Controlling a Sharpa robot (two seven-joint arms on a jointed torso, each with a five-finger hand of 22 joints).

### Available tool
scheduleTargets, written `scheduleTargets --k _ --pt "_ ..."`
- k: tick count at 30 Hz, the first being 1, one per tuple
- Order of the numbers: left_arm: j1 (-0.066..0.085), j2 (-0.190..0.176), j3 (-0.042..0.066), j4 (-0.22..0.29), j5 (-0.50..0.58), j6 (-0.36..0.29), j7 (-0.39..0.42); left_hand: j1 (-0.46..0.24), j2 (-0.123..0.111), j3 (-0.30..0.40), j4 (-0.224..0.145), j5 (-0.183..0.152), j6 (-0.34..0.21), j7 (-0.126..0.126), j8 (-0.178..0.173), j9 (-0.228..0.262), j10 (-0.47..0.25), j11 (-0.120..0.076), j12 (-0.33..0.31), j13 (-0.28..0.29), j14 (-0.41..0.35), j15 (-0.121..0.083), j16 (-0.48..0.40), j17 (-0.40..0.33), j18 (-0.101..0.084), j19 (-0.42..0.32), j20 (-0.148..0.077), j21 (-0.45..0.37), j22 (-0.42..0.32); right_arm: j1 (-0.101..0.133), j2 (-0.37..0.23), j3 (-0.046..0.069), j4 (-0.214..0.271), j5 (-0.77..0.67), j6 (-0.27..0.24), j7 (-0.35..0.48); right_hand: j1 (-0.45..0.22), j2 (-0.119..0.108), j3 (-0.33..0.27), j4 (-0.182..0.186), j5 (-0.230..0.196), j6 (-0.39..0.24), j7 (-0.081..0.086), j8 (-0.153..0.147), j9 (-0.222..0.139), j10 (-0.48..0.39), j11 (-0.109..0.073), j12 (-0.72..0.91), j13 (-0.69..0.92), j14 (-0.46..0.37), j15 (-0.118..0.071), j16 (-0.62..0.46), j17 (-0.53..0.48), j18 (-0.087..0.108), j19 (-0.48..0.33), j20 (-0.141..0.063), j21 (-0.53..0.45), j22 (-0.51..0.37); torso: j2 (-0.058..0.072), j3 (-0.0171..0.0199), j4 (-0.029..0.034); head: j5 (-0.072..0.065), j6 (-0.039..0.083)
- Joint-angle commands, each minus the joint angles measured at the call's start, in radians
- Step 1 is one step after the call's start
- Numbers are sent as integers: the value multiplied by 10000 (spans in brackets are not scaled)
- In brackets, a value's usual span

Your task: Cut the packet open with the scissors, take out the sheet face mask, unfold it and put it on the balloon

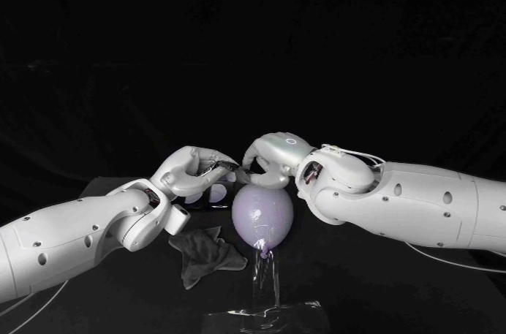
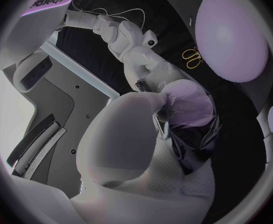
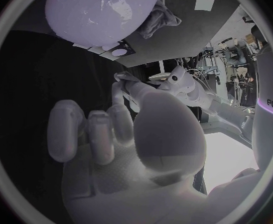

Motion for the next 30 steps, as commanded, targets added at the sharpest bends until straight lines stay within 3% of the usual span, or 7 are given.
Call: scheduleTargets --k 1,8,10,15,20,27,30 --pt "28 51 18 33 30 -51 55 -60 40 9 -32 22 0 34 46 8 32 -5 -44 -9 74 -9 -67 -10 78 47 13 46 -10 -14 25 4 59 404 -128 -33 -142 -18 -21 100 70 44 -50 80 28 75 -36 24 1013 920 -88 80 2065 -52 314 -46 92 2002 -2 -1 -11 13 20" --pt "37 71 17 -21 18 -198 -68 -62 38 7 -38 23 0 48 50 13 32 -5 -44 -9 73 -9 -71 -12 74 48 15 45 -12 -23 -35 5 215 563 -269 108 -166 80 56 168 19 208 -172 295 105 173 -135 163 1129 954 -162 120 2231 -79 370 -98 255 2042 -1 8 -10 26 53" --pt "39 74 17 -24 16 -219 -83 -63 38 6 -42 23 0 55 52 15 33 -5 -44 -8 73 -9 -73 -12 72 48 15 44 -14 -25 -49 5 229 608 -320 198 55 239 232 38 -354 240 -240 392 145 216 -200 215 1174 964 -218 133 2281 -88 387 -142 308 2055 -2 10 -11 22 58" --pt "41 84 17 -20 17 -226 -71 -63 37 6 -45 23 0 60 54 17 35 -4 -44 -8 73 -9 -74 -13 70 49 16 44 -14 -27 -62 6 197 901 -462 437 658 684 765 -398 -420 384 -367 665 293 328 -320 365 1294 1002 -324 179 2471 -104 413 -242 401 2077 2 6 -9 10 65" --pt "44 102 16 -35 226 -383 -52 -76 24 2 -53 23 -28 84 48 22 18 11 -52 -11 61 -2 -88 -18 57 43 17 36 -22 -28 -91 6 130 1584 -498 493 754 815 1009 -578 -420 472 -411 894 423 405 -361 467 1374 1006 -366 185 2493 -100 400 -293 375 2069 -5 5 -8 26 80" --pt "48 110 16 -104 449 -805 -172 -823 -1775 -1399 -109 26 -684 543 -267 -51 -780 365 -82 -23 -427 260 -404 -127 -366 -1255 42 -550 -288 -28 -145 6 72 2375 -483 317 720 799 1242 -773 -421 401 -419 1086 545 400 -373 397 1339 995 -381 172 2444 -85 363 -322 293 2046 -11 3 -8 26 97" --pt "50 113 16 -135 480 -1002 -340 -1077 -2128 -2216 -54 29 -1053 665 -525 -156 -1264 505 -76 -18 -1545 438 -792 -352 -705 -2114 35 -897 -351 -28 -141 7 23 2630 -500 198 697 781 1290 -819 -421 384 -423 1134 574 410 -377 407 1349 996 -384 173 2450 -86 363 -326 295 2046 -2 1 -3 24 117"
